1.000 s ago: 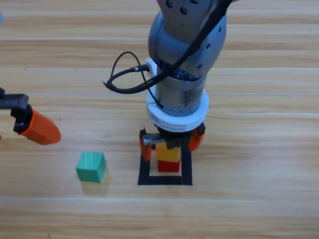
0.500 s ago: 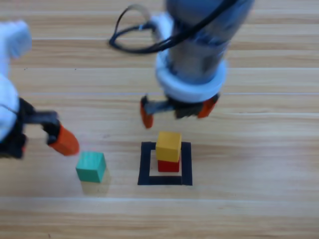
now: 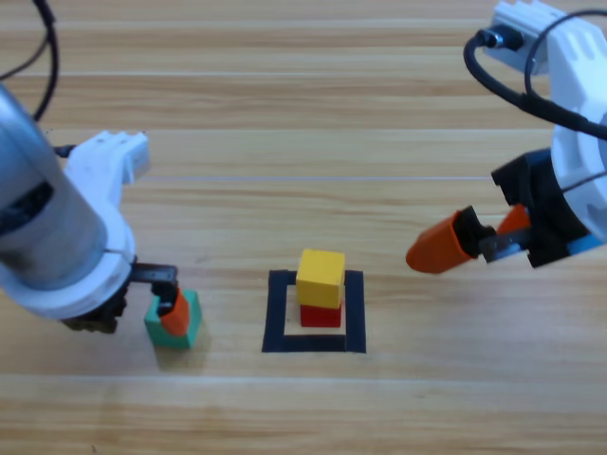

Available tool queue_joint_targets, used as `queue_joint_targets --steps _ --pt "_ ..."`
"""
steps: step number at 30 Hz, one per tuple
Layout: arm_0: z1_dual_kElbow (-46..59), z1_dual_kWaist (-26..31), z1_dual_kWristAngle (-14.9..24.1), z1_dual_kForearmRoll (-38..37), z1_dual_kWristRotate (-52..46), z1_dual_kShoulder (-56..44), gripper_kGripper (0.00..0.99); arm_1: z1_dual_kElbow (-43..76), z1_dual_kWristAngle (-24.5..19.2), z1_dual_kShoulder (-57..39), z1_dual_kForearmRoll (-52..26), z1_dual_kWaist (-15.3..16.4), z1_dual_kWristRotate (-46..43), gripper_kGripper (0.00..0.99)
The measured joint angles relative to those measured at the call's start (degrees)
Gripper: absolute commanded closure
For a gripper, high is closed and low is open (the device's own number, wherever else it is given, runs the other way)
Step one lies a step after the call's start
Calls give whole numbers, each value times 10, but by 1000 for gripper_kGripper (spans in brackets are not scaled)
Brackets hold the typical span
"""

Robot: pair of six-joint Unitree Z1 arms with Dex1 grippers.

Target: Stack the blocks in the rectangular block: red at the bottom, yellow in the middle, green on top

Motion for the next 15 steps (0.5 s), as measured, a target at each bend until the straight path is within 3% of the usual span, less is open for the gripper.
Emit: queue_joint_targets --steps 5,15 --pt "-20 0 0 -6 10 40 33 1 0 1 -8 -6 -14 0" --pt "-62 1 3 -11 15 106 60 39 -67 5 -60 -9 15 0"
